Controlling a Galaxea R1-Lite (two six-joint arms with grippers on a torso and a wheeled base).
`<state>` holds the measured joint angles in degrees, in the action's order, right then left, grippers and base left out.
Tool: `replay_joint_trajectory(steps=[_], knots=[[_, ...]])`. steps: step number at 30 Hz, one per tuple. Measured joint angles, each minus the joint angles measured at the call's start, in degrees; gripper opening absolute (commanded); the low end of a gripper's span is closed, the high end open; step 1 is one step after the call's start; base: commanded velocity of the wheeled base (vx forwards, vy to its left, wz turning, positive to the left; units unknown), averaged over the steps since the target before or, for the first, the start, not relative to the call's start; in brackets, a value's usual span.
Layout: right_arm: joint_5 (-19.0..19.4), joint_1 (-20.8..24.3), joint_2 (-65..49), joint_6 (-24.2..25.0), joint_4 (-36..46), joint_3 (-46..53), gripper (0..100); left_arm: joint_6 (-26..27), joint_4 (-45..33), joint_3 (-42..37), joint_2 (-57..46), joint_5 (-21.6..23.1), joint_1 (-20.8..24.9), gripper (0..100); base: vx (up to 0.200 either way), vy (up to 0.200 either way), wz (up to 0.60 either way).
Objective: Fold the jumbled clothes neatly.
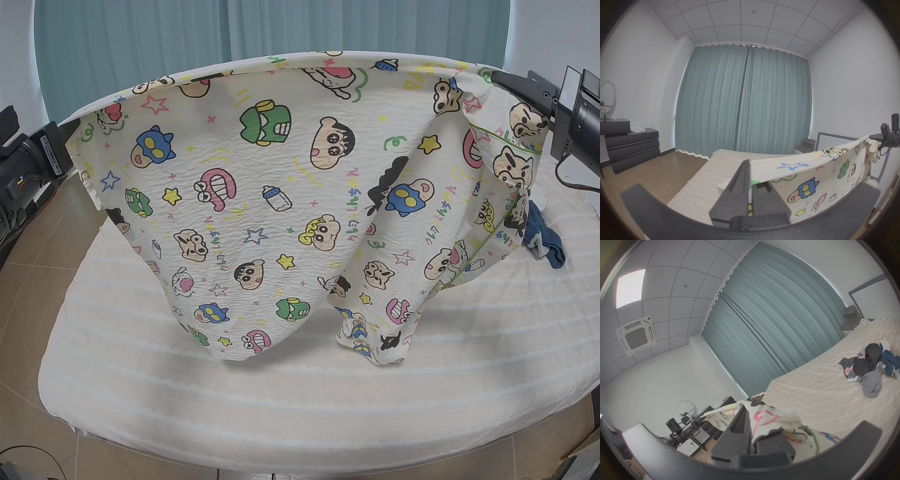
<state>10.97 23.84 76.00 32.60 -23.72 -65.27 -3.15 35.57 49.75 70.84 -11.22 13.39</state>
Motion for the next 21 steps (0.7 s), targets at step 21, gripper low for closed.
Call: replay_joint_trajectory(steps=[21], knots=[[0.9,0.7,1.9,0.2,-0.2,-0.4,0,-0.2,0.2,0.9,2.3,0.0,-1.7,0,0.0,0.105,0.0]])
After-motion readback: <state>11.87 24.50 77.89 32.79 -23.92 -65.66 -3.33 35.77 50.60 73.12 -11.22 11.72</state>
